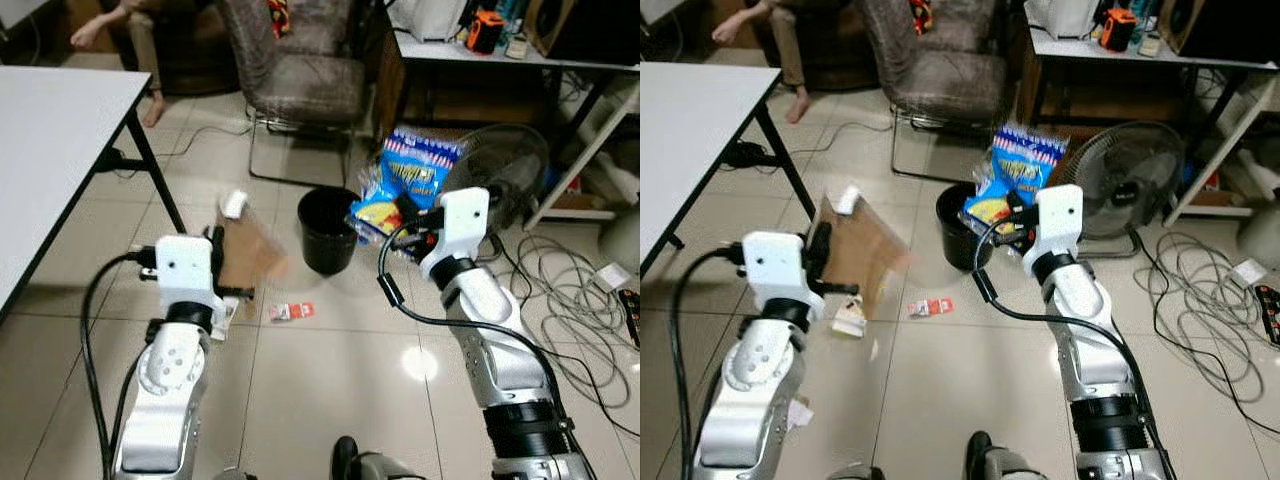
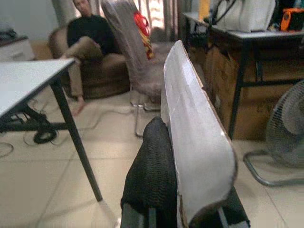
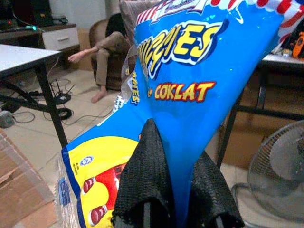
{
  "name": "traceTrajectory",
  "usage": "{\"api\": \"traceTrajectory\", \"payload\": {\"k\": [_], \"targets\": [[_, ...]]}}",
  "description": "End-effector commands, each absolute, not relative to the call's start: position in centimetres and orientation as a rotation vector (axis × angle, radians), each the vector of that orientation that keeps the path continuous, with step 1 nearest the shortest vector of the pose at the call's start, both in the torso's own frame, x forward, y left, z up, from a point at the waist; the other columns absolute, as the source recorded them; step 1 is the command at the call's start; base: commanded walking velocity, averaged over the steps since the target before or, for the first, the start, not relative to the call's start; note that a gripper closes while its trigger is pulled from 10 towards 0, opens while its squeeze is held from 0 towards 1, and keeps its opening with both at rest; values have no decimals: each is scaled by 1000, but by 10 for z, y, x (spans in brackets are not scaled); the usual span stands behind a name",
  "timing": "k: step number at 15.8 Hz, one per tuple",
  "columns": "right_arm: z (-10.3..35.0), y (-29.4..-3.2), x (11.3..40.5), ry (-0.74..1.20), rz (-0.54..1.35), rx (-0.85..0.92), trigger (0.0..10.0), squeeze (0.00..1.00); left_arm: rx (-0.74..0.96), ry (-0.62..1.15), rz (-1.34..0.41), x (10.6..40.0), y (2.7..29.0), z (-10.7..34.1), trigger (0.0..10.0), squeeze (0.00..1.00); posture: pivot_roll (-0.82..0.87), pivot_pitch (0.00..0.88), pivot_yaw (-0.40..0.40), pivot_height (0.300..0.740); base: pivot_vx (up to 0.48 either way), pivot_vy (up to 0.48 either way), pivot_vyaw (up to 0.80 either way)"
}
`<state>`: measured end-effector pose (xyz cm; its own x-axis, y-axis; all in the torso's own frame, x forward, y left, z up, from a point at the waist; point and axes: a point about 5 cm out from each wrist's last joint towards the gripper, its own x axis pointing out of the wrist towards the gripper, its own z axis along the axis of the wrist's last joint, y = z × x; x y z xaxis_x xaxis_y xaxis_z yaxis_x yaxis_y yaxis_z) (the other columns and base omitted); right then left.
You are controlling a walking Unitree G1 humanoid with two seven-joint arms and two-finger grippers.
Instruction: Picking trash to rubbish bin
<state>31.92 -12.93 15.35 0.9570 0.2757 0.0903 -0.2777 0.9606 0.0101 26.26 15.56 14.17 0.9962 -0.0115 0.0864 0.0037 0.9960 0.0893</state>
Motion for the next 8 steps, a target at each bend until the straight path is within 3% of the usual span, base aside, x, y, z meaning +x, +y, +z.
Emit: {"api": "traceTrajectory", "payload": {"k": [1,6,8], "targets": [[149,-132,318,-69,267,29,0,0,84,-83,-26,261,153,140,10000,0,-62,113,-10,740,0,0,-550],[145,-133,318,-54,261,31,0,0,79,-77,-44,262,153,137,10000,0,-63,114,-8,740,0,0,-800],[145,-133,318,-55,263,33,0,0,82,-76,-52,261,152,137,10000,0,-62,115,-7,740,0,0,-206]]}}
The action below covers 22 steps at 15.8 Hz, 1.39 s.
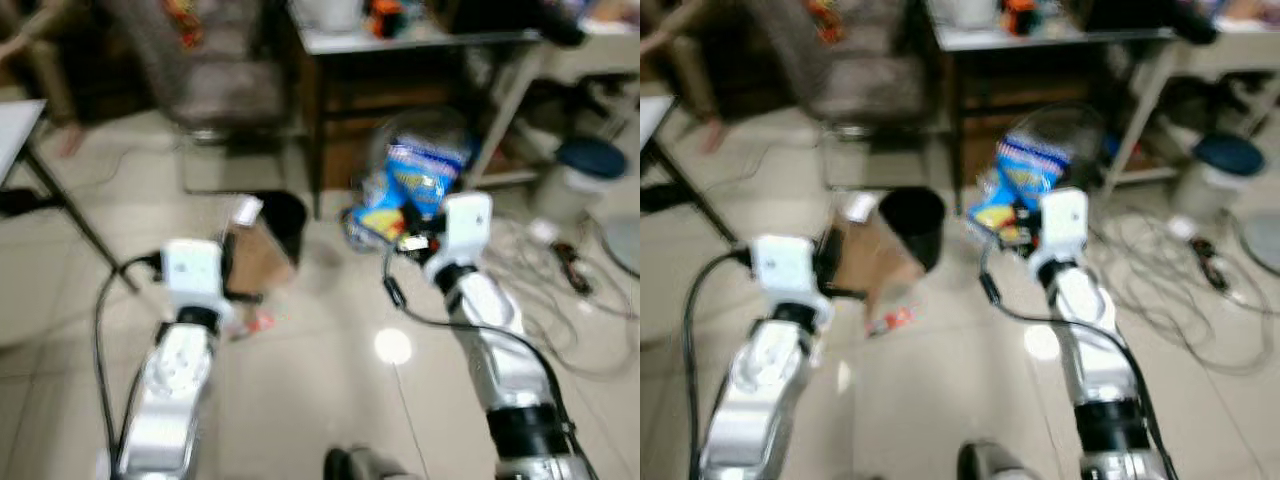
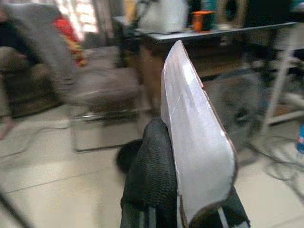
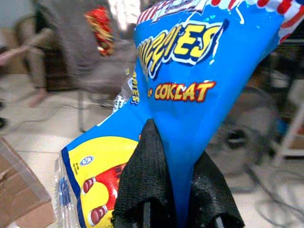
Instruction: Picking trash to rubbish bin
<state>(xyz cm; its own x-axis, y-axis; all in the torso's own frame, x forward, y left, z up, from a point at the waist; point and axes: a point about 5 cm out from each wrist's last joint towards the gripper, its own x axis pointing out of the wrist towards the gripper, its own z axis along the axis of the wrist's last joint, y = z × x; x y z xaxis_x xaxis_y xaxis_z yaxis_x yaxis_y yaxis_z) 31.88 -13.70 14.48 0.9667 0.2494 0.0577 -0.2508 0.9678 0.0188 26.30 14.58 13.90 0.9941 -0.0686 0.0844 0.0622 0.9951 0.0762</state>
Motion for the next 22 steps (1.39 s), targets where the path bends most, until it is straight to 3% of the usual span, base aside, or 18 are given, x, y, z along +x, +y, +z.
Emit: {"api": "traceTrajectory", "payload": {"k": [1,4,13,19,22], "targets": [[144,-133,318,-54,263,37,0,0,82,-78,-54,261,152,137,10000,0,-62,115,-7,740,0,0,0],[144,-132,317,-60,267,31,0,0,87,-72,-56,261,153,136,10000,0,-62,117,-6,740,0,0,0],[139,-127,314,-48,294,26,0,0,91,-44,-37,262,155,129,10000,0,-64,127,-3,740,357,0,0],[116,-94,309,6,465,-26,0,0,79,25,33,267,166,107,10000,0,-53,132,1,740,0,0,0],[95,-80,313,89,519,-38,0,0,100,118,101,268,185,77,10000,0,-41,134,-3,740,0,0,267]]}}
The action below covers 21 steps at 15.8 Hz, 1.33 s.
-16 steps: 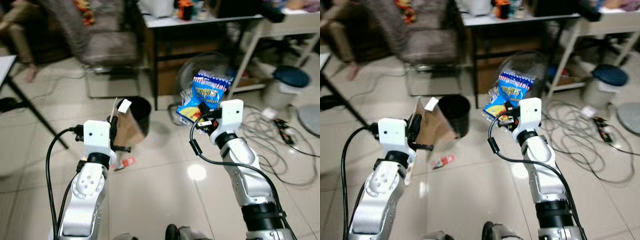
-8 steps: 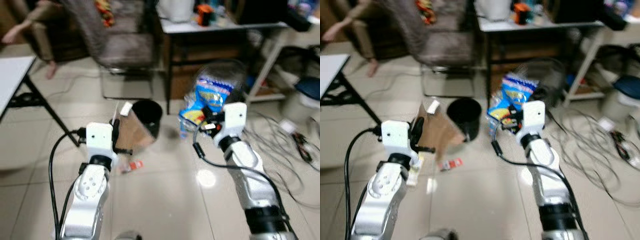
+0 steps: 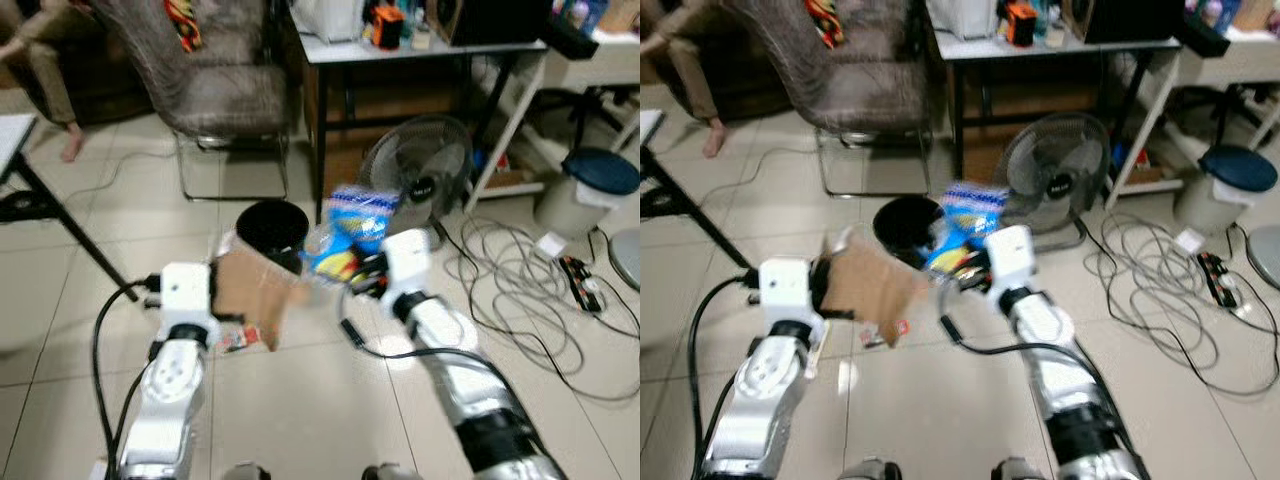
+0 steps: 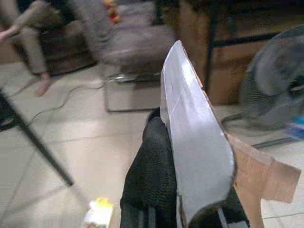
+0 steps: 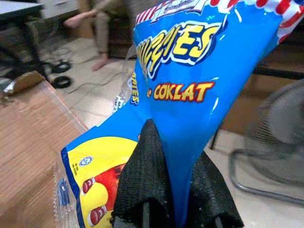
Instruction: Picking trash to rubbish bin
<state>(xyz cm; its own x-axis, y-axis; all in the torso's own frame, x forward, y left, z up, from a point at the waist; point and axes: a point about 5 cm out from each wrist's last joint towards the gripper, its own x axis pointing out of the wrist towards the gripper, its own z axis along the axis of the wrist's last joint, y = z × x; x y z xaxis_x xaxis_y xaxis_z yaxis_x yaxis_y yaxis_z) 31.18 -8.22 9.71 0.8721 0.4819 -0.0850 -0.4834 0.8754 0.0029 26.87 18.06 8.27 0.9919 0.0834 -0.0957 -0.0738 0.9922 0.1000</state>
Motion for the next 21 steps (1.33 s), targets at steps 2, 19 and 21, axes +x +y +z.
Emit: {"api": "traceTrajectory", "payload": {"k": [2,19,21], "targets": [[79,-76,312,157,530,-66,0,0,107,167,114,268,190,62,10000,0,-40,136,-2,740,0,0,653],[34,-87,310,326,335,58,0,0,87,176,40,277,178,44,10000,0,-56,137,0,740,105,0,24],[34,-86,310,325,340,57,0,0,86,178,41,276,178,43,10000,0,-56,137,0,740,418,0,0]]}}
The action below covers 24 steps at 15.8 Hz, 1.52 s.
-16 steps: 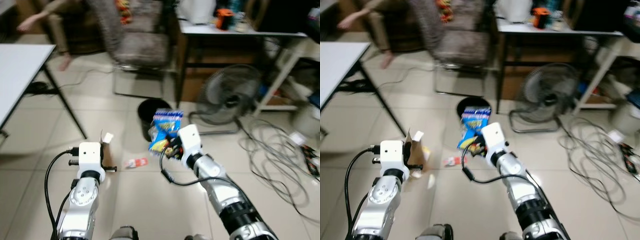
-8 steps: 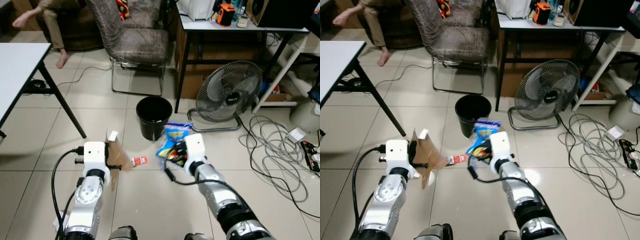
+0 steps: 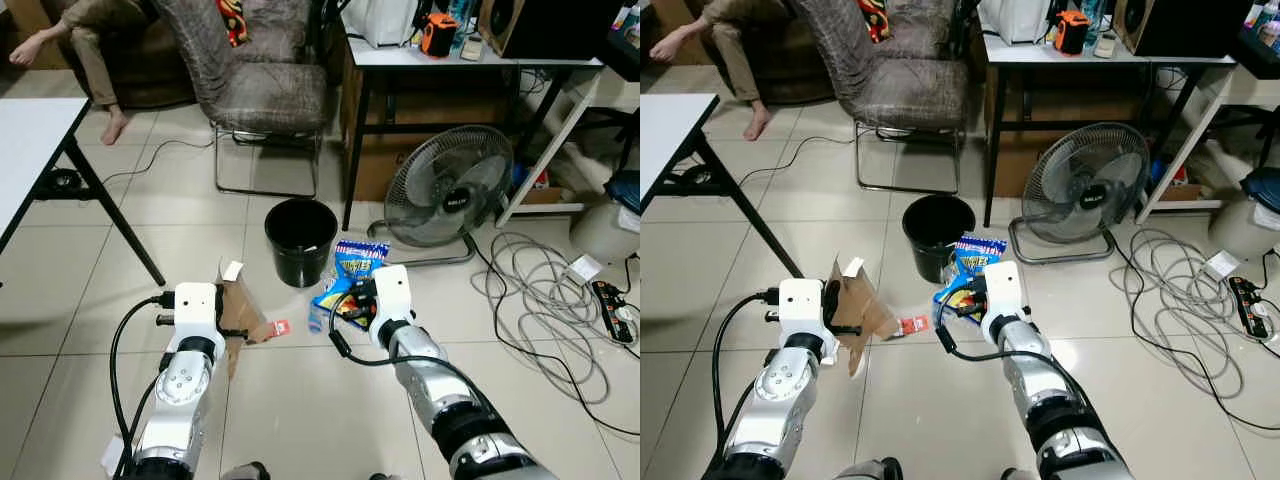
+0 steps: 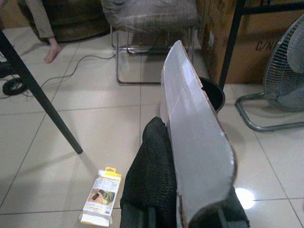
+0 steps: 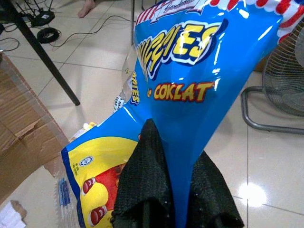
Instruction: Picking trash to rubbish bin
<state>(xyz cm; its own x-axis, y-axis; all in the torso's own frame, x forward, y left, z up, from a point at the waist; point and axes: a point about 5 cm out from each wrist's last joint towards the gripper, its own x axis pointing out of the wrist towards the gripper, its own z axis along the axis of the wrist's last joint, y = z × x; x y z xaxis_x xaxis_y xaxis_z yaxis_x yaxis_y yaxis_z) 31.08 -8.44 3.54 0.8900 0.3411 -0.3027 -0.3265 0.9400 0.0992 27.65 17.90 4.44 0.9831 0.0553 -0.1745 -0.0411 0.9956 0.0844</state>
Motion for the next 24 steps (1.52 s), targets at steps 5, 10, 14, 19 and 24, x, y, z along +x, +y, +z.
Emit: {"api": "traceTrajectory", "payload": {"k": [5,10,14,19,24], "targets": [[33,-84,310,324,338,68,0,0,93,178,33,275,178,42,10000,0,-54,143,3,740,422,0,0],[32,-84,310,325,336,74,0,0,98,179,30,275,179,41,10000,0,-51,146,3,740,422,0,0],[32,-83,310,328,336,77,0,0,101,179,26,274,178,41,10000,0,-50,147,5,740,422,0,0],[31,-83,310,330,334,78,0,0,103,175,20,274,176,41,10000,0,-50,147,5,740,422,0,0],[31,-83,310,332,336,76,0,0,102,175,20,274,176,41,10000,0,-54,151,3,740,425,0,0]]}}
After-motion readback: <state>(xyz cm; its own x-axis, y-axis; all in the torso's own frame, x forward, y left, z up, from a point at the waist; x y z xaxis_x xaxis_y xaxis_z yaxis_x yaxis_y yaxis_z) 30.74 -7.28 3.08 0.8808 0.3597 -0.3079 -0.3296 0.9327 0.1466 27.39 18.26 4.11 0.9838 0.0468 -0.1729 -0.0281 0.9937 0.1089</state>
